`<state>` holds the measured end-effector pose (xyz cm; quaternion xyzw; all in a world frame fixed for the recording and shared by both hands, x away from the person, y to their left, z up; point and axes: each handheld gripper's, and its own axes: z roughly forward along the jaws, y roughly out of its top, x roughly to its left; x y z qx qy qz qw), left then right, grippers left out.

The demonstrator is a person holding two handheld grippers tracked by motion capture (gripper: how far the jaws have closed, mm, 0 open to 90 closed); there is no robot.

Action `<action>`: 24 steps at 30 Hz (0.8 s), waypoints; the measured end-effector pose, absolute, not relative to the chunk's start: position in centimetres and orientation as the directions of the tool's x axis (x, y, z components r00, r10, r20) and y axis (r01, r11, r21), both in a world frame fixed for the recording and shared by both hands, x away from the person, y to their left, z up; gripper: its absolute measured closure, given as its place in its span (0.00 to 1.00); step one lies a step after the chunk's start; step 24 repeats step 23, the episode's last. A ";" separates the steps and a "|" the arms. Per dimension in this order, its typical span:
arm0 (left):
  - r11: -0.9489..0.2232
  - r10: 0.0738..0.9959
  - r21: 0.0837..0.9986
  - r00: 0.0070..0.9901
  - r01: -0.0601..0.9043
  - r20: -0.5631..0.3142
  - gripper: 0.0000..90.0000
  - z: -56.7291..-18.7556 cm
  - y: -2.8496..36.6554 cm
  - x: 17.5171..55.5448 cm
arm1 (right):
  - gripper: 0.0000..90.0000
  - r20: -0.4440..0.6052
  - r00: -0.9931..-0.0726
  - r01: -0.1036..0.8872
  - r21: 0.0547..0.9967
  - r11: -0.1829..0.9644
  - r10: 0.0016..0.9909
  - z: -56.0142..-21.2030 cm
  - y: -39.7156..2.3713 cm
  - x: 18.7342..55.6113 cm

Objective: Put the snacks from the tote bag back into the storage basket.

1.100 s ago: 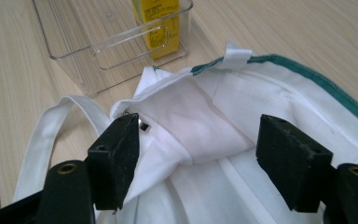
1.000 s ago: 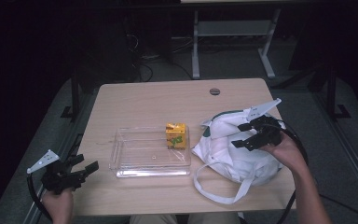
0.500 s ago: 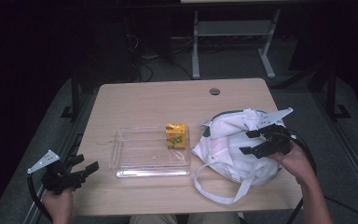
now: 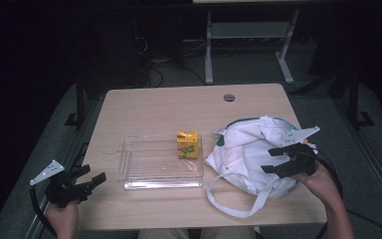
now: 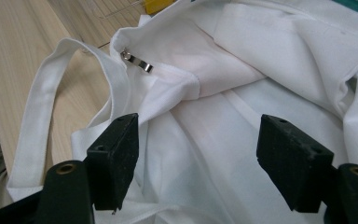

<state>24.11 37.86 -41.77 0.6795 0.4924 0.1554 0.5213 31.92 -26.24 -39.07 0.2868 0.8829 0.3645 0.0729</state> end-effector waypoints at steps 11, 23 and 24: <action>0.034 0.830 0.865 0.468 0.501 -0.304 0.14 -41.8 38.0 24.0 | 0.32 0.067 -0.823 0.444 0.696 0.564 0.565 -39.8 -26.6 30.5; 0.031 0.826 0.868 0.475 0.496 -0.301 0.14 -41.6 38.0 23.9 | 0.31 0.049 -0.809 0.441 0.709 0.550 0.586 -40.3 -26.8 29.1; 0.031 0.826 0.868 0.475 0.496 -0.301 0.14 -41.6 38.0 23.9 | 0.31 0.049 -0.809 0.441 0.709 0.550 0.586 -40.3 -26.8 29.1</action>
